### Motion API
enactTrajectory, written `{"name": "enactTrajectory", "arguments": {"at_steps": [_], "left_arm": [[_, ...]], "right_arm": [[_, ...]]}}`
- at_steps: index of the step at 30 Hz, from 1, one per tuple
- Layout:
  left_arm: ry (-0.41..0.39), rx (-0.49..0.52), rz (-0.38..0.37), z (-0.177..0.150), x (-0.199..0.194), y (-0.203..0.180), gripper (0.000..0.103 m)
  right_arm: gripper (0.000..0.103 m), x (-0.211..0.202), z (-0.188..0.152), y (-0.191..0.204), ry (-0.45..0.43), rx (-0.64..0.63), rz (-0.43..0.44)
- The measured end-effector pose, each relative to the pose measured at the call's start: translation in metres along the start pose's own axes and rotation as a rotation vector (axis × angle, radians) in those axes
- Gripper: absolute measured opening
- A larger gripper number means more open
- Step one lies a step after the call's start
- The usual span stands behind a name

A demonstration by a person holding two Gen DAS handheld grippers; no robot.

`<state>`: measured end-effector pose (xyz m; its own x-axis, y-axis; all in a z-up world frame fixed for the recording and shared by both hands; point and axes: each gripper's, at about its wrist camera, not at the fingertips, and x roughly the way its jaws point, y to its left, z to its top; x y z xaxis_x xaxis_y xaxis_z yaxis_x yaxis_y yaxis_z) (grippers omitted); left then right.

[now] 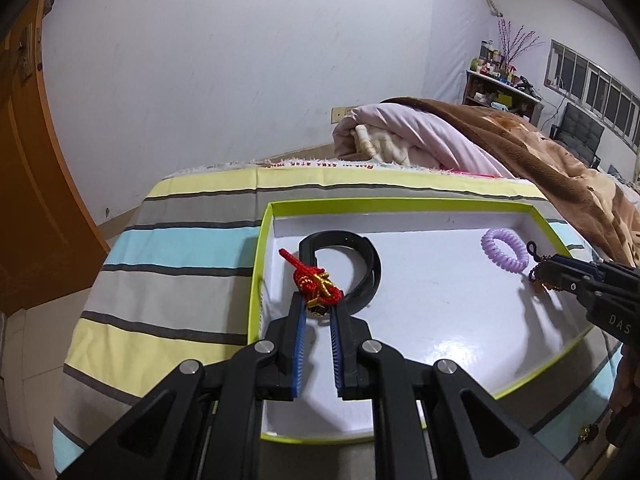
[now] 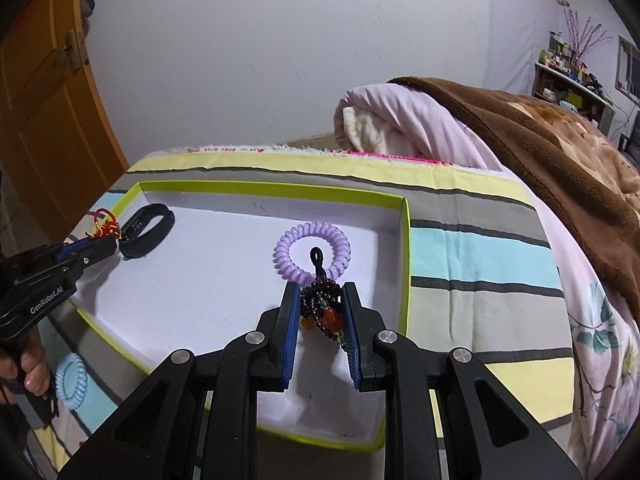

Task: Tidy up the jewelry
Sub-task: 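Carry both items into the green box while both tools open to release them, then lift both open tools out of the green box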

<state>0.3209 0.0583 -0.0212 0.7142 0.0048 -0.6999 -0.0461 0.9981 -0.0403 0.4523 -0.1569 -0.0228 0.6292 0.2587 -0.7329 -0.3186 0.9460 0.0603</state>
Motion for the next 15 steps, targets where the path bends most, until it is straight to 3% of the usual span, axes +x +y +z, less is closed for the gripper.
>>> {"name": "enactTrajectory", "arguments": {"at_steps": [11, 15], "left_arm": [[0.008, -0.004, -0.003, 0.004, 0.004, 0.000, 0.013], [0.005, -0.028, -0.045, 0.003, -0.003, 0.003, 0.027]], "right_arm": [[0.026, 0.006, 0.001, 0.003, 0.018, -0.003, -0.030], [0.026, -0.003, -0.001, 0.004, -0.001, 0.001, -0.029]]}}
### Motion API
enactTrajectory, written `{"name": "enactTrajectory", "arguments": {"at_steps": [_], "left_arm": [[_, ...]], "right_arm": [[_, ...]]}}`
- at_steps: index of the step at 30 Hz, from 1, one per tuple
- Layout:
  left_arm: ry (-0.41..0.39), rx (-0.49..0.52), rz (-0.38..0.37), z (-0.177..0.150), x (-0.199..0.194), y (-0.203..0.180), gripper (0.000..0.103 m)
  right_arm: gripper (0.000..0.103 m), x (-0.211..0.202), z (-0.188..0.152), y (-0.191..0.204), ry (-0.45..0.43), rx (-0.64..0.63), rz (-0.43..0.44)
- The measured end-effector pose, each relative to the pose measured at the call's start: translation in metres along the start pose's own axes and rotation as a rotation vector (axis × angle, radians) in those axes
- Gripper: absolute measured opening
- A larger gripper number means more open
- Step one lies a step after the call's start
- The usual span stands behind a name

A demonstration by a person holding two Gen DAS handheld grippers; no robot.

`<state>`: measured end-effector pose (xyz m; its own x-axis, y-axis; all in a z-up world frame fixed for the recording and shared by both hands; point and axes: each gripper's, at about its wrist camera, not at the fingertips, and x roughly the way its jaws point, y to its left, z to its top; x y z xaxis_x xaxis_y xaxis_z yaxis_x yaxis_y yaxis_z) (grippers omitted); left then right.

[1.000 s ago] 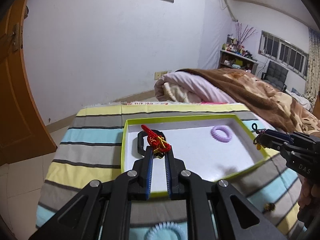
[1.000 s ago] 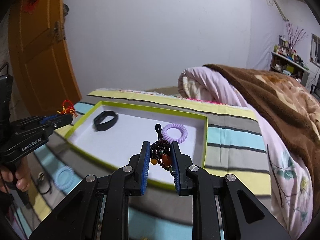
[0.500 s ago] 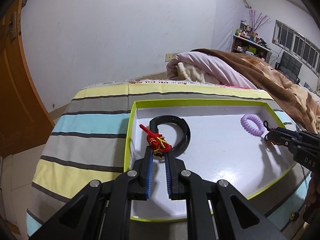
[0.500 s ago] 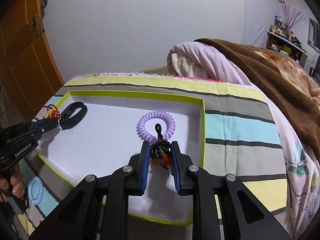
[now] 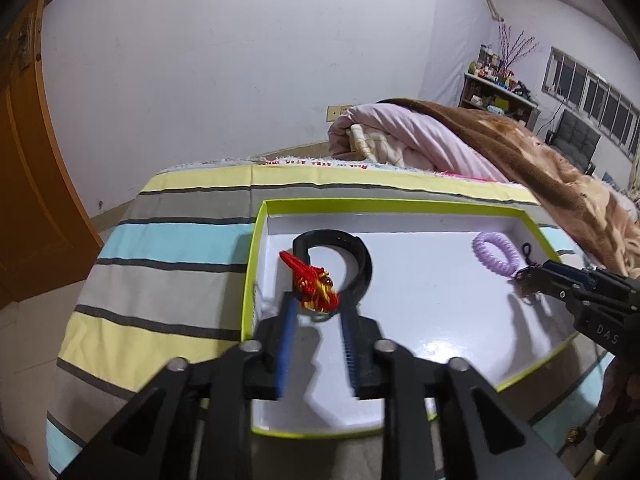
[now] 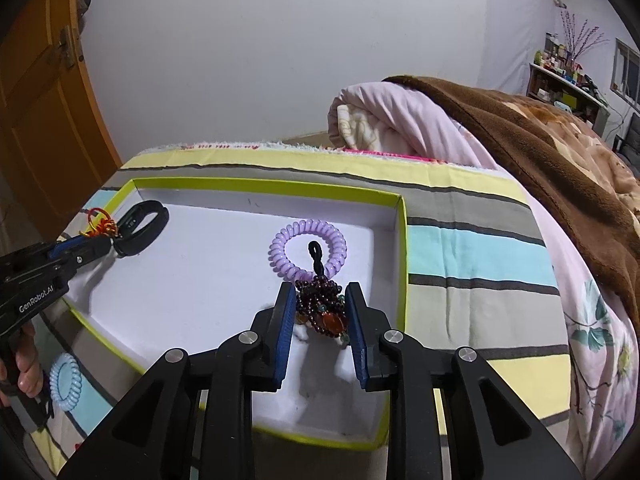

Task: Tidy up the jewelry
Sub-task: 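Lift both open tools out of the green box, then grasp the gold charm with the right tool while the left tool grasps the black cord hair tie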

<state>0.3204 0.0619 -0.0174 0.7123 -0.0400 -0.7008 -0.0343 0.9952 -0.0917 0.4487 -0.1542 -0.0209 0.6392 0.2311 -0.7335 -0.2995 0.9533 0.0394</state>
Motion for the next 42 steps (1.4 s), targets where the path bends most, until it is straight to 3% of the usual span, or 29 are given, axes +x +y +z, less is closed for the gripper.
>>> {"name": "enactTrajectory", "arguments": {"at_steps": [9, 19, 30, 42], "left_arm": [[-0.033, 0.003, -0.017, -0.012, -0.029, -0.004, 0.027], [-0.119, -0.018, -0.033, -0.031, -0.093, -0.002, 0.027], [-0.167, 0.030, -0.029, -0.084, -0.149, -0.014, 0.027], [-0.180, 0.025, -0.003, -0.134, -0.184, -0.011, 0.027]], "right_arm": [[0.028, -0.026, -0.011, 0.006, -0.033, -0.007, 0.025], [0.028, -0.088, -0.035, 0.013, -0.117, 0.010, 0.066], [0.028, -0.155, -0.095, 0.022, -0.171, 0.011, 0.091], [0.028, -0.194, -0.151, 0.035, -0.176, 0.006, 0.091]]}}
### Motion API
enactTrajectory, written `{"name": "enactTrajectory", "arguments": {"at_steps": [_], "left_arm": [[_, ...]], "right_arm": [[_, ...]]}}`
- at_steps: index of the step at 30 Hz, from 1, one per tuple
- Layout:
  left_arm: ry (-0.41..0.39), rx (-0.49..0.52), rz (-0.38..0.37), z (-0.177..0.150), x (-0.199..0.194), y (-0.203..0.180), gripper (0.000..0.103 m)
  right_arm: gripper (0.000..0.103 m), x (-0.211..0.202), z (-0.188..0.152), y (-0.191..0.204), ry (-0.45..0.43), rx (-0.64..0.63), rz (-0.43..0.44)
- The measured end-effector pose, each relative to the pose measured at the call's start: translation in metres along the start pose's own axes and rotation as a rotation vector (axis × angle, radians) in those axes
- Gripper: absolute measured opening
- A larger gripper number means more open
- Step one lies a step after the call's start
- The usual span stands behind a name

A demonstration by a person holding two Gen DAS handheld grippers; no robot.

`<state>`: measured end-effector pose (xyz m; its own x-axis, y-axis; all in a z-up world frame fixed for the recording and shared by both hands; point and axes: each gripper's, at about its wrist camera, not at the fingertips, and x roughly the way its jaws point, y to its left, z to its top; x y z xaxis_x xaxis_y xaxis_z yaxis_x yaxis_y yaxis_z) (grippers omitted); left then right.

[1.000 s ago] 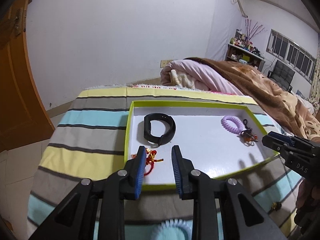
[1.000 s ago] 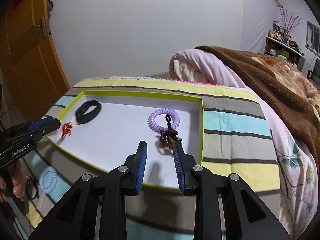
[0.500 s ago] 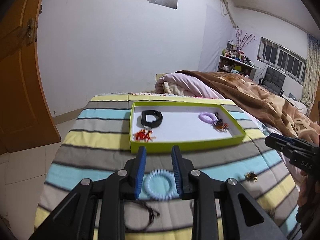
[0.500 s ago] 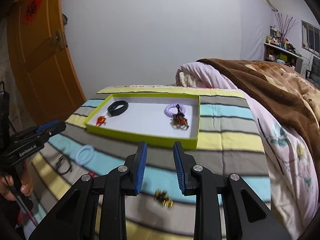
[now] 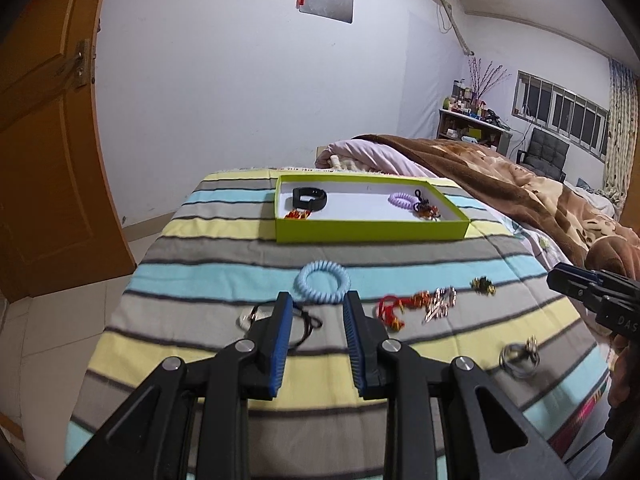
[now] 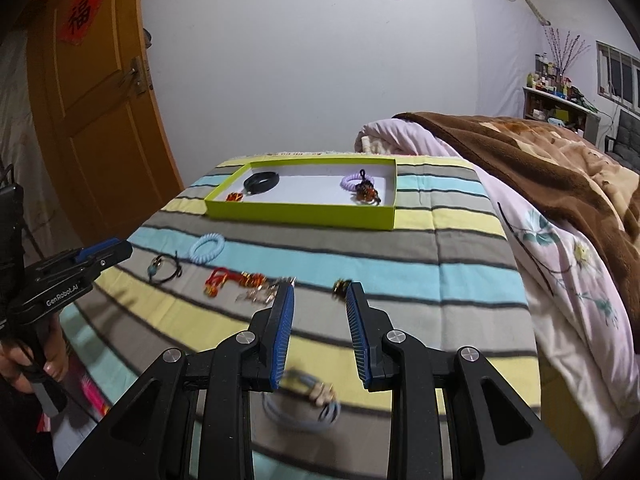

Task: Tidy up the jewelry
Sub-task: 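Grasp the gold charm with the right tool while the left tool grasps the black cord hair tie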

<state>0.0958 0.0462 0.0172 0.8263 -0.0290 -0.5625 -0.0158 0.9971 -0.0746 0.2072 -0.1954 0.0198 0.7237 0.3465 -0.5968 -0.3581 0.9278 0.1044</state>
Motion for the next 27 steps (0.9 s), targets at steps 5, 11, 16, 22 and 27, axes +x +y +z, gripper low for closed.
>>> {"name": "enactTrajectory", "arguments": {"at_steps": [5, 11, 16, 22, 27], "left_arm": [[-0.002, -0.002, 0.003, -0.016, -0.015, 0.003, 0.027], [0.017, -0.009, 0.005, -0.025, -0.016, 0.008, 0.027], [0.019, -0.031, 0.024, -0.024, -0.012, 0.015, 0.027], [0.034, -0.037, 0.043, -0.021, 0.001, 0.021, 0.027], [0.068, -0.030, 0.060, -0.018, 0.020, 0.026, 0.027]], "right_arm": [[0.028, -0.011, -0.015, 0.010, 0.002, -0.006, -0.001], [0.028, -0.011, -0.026, 0.013, 0.020, 0.003, 0.004], [0.028, -0.007, -0.026, 0.009, 0.029, 0.012, 0.000], [0.028, 0.001, -0.024, 0.006, 0.037, 0.010, -0.001], [0.028, 0.014, -0.019, 0.001, 0.047, 0.005, -0.008]]}}
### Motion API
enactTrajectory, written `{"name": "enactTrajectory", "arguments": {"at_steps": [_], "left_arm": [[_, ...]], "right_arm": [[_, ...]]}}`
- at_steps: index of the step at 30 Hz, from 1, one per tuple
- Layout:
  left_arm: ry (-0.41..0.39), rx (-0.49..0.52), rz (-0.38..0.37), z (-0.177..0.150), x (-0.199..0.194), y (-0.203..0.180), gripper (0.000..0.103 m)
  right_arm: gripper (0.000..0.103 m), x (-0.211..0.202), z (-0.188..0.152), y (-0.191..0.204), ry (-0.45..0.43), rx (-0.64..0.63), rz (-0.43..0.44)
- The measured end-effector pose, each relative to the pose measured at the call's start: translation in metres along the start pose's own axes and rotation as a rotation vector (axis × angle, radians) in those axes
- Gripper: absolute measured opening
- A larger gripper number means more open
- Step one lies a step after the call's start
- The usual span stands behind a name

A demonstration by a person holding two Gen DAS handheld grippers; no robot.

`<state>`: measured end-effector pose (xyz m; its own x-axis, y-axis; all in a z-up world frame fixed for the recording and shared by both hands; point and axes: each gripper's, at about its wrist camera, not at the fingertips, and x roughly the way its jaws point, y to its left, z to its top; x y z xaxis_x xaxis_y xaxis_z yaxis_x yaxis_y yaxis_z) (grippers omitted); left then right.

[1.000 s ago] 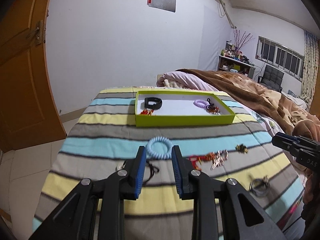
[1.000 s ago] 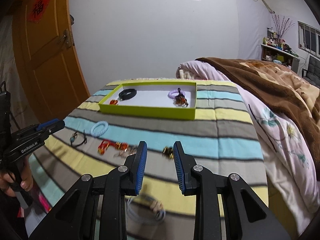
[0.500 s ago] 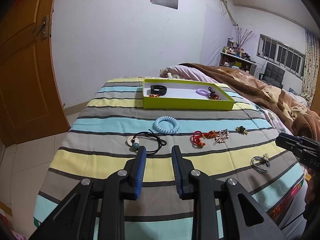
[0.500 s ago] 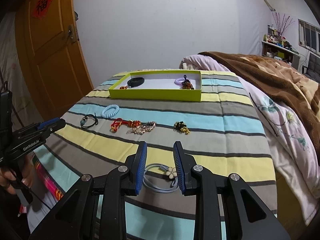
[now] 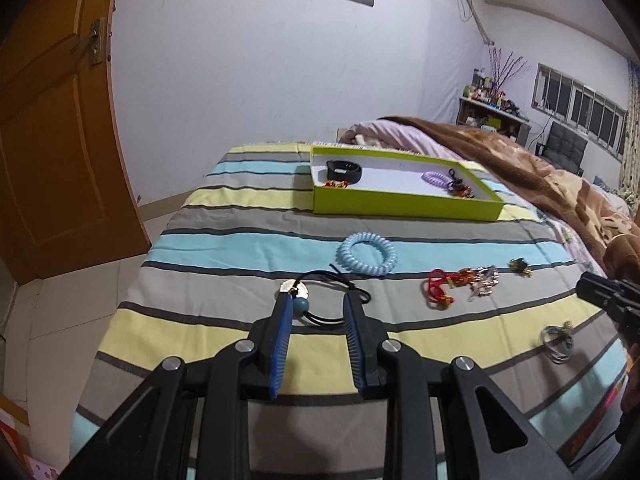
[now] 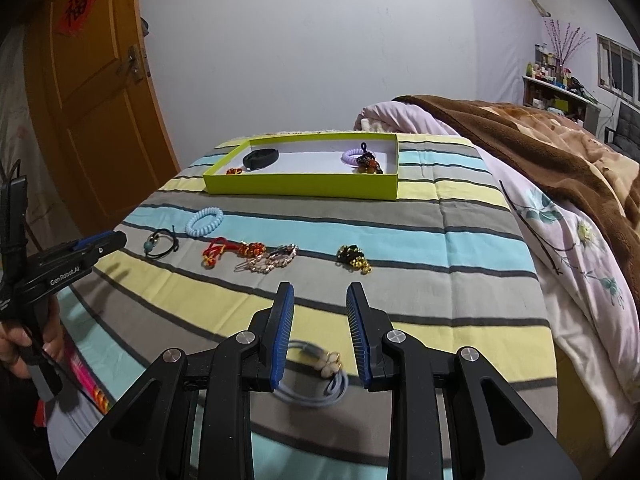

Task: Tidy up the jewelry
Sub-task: 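Grasp the gold charm with the right tool while the left tool grasps the black cord hair tie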

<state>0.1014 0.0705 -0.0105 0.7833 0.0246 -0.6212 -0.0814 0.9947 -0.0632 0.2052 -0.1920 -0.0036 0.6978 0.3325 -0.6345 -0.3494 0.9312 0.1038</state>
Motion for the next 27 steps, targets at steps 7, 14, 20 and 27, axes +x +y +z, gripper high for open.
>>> {"name": "enactTrajectory", "arguments": {"at_steps": [7, 14, 20, 27], "left_arm": [[0.079, -0.007, 0.020, 0.007, 0.029, 0.006, 0.027], [0.188, -0.035, 0.013, 0.009, 0.053, 0.010, 0.027], [0.204, -0.052, 0.010, 0.014, 0.058, 0.010, 0.027], [0.211, 0.003, 0.061, 0.017, 0.066, 0.001, 0.027]], "right_arm": [[0.028, 0.030, 0.013, -0.011, 0.049, -0.010, -0.006], [0.028, 0.063, 0.028, -0.019, 0.122, -0.040, -0.002], [0.028, 0.085, 0.033, -0.023, 0.182, -0.054, 0.018], [0.028, 0.095, 0.031, -0.019, 0.223, -0.082, 0.005]]}}
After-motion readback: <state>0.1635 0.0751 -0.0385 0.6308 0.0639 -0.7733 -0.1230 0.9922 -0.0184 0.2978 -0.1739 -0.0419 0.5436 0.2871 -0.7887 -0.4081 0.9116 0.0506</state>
